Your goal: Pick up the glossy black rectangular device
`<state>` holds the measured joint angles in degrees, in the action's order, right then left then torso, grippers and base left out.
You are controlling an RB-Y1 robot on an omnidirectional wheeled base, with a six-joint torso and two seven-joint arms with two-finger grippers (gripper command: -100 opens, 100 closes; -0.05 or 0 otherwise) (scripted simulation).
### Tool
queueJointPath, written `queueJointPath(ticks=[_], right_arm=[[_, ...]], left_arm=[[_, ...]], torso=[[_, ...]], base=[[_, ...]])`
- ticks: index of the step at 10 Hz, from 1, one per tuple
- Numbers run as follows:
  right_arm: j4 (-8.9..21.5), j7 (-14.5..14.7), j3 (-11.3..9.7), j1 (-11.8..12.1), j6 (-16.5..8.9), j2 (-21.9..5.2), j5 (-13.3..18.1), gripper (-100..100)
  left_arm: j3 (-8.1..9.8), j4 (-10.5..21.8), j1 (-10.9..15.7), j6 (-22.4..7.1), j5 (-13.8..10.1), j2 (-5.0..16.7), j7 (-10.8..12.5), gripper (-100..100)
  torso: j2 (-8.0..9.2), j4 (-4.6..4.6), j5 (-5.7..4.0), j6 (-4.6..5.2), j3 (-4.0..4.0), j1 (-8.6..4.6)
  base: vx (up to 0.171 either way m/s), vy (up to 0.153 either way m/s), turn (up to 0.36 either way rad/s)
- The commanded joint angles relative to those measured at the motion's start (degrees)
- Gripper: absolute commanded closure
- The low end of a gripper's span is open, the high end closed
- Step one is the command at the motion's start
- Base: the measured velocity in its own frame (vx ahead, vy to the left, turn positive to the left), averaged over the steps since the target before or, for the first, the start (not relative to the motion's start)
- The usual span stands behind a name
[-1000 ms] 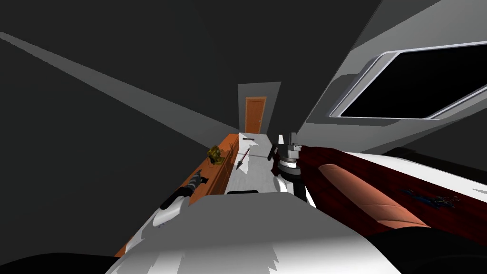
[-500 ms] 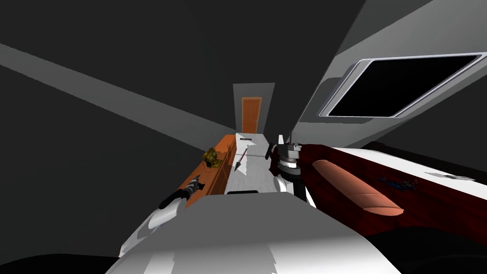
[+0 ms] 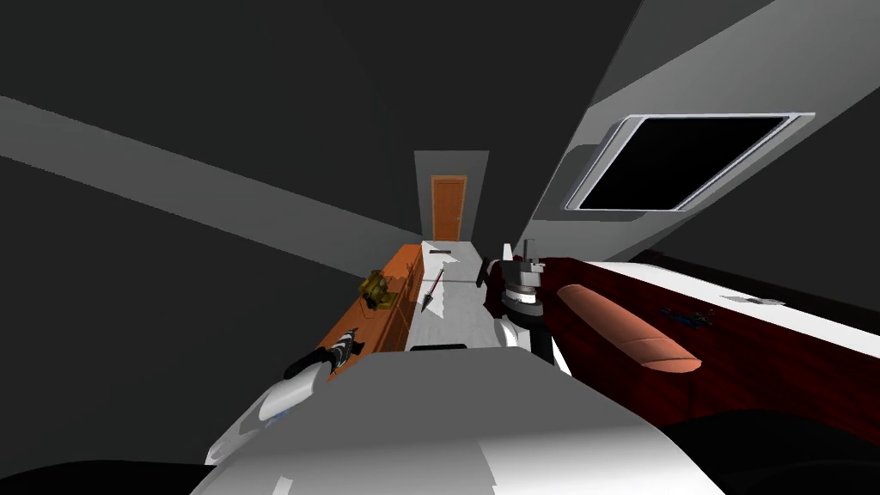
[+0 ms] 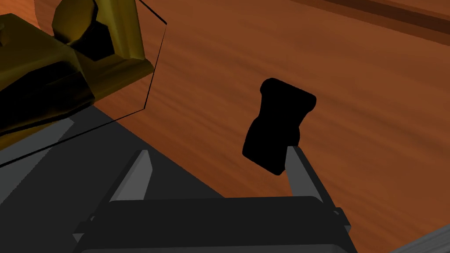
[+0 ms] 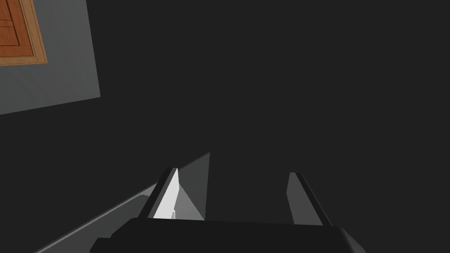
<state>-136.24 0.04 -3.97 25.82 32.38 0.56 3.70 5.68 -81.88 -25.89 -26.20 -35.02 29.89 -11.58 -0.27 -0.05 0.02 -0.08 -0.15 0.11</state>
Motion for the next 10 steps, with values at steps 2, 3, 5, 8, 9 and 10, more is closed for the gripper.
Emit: queueJointPath(ticks=[2, 3, 5, 8, 9, 10], right_arm=[[0.0, 0.0, 0.0, 0.0, 0.0, 0.0, 0.0, 0], [0.0, 0.0, 0.0, 0.0, 0.0, 0.0, 0.0, 0], [0.0, 0.0, 0.0, 0.0, 0.0, 0.0, 0.0, 0], [0.0, 0.0, 0.0, 0.0, 0.0, 0.0, 0.0, 0], [0.0, 0.0, 0.0, 0.0, 0.0, 0.0, 0.0, 0], [0.0, 0.0, 0.0, 0.0, 0.0, 0.0, 0.0, 0]], left_arm=[[-0.57, 2.4, 0.4, -4.1, -1.4, 1.9, -1.9, -100], [-0.57, 2.4, 0.4, -4.7, -1.4, 1.9, -1.9, -100], [-1.24, 4.4, 0.8, -7.0, -2.5, 3.2, -3.3, -100], [-2.76, 8.2, 1.5, -11.2, -4.5, 5.5, -5.9, -100], [-3.57, 9.9, 1.9, -13.0, -5.3, 6.5, -7.2, -100], [-3.57, 9.9, 1.9, -13.0, -5.3, 6.5, -7.2, -100]], torso=[[0.02, 0.0, 0.0, -0.02, 0.01, 0.02], [0.03, 0.01, 0.0, 0.0, 0.02, 0.03], [-0.01, 0.0, 0.0, -0.01, -0.01, 0.04], [-0.05, -0.01, 0.0, 0.0, -0.03, 0.03], [-0.02, -0.01, 0.0, -0.04, -0.02, 0.0], [-0.02, -0.01, 0.01, -0.02, -0.02, 0.01]], base=[[0.045, 0.031, -0.092], [0.043, 0.033, -0.054], [0.055, 0.029, -0.076], [0.059, 0.028, -0.089], [0.056, 0.031, -0.057], [0.052, 0.027, -0.033]])
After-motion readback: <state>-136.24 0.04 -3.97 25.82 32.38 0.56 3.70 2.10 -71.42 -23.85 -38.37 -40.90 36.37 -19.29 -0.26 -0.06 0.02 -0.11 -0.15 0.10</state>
